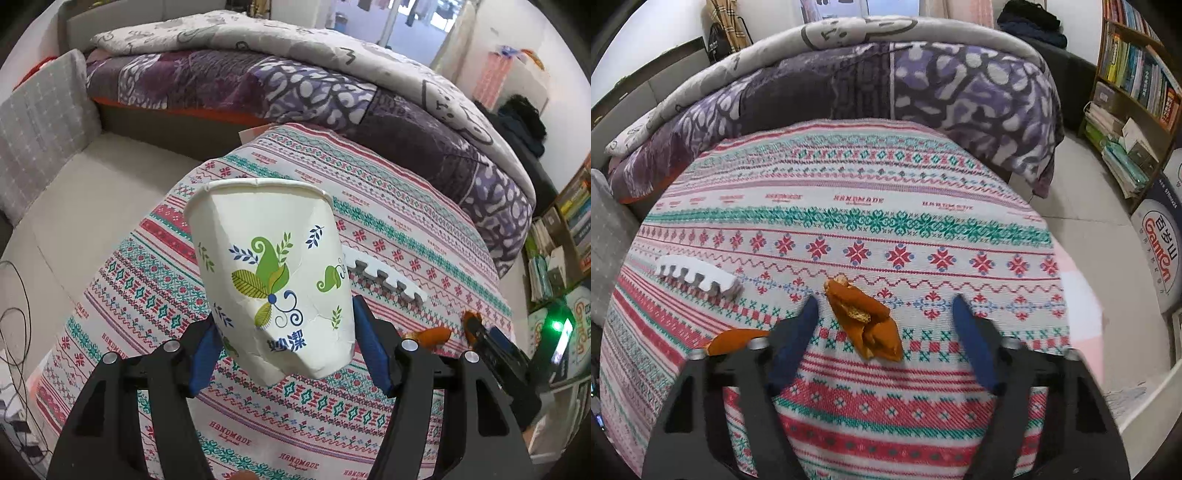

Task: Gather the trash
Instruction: 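Grasp the orange peel with right tool while left tool holds the paper cup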

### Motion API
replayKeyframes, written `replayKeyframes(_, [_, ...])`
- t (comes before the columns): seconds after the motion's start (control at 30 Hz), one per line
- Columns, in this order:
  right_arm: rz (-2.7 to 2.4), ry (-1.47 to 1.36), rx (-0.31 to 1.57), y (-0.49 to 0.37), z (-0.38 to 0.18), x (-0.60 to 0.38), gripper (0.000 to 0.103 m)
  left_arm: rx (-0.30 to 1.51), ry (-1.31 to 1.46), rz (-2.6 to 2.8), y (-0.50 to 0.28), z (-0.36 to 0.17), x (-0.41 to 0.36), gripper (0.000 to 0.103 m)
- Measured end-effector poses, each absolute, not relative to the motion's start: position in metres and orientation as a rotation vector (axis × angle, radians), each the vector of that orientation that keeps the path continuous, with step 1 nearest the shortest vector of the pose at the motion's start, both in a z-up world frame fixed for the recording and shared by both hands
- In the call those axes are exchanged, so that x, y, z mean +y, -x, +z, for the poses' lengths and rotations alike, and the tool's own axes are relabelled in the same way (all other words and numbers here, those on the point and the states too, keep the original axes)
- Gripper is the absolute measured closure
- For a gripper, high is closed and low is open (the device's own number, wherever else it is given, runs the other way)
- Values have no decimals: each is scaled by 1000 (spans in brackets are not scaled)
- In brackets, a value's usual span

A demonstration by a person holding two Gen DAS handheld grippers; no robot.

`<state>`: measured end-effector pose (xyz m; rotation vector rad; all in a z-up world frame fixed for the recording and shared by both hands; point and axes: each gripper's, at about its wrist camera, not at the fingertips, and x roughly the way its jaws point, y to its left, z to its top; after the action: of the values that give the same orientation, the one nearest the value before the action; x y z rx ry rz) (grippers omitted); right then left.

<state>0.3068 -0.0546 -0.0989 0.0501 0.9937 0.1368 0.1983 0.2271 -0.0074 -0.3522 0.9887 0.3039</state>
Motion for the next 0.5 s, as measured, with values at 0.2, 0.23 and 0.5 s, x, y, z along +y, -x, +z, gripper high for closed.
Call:
replayKeyframes(0.2, [127, -123, 966, -298, -87, -59, 81, 967, 338, 305, -193, -3, 225, 38])
replayKeyframes(0.23, [126, -132, 960, -297, -84, -61, 81, 955, 336, 304, -192, 0, 224, 38])
replayKeyframes(0.5, [101, -144, 898, -277, -48, -72, 81, 855, 296, 299, -180, 26, 209, 38])
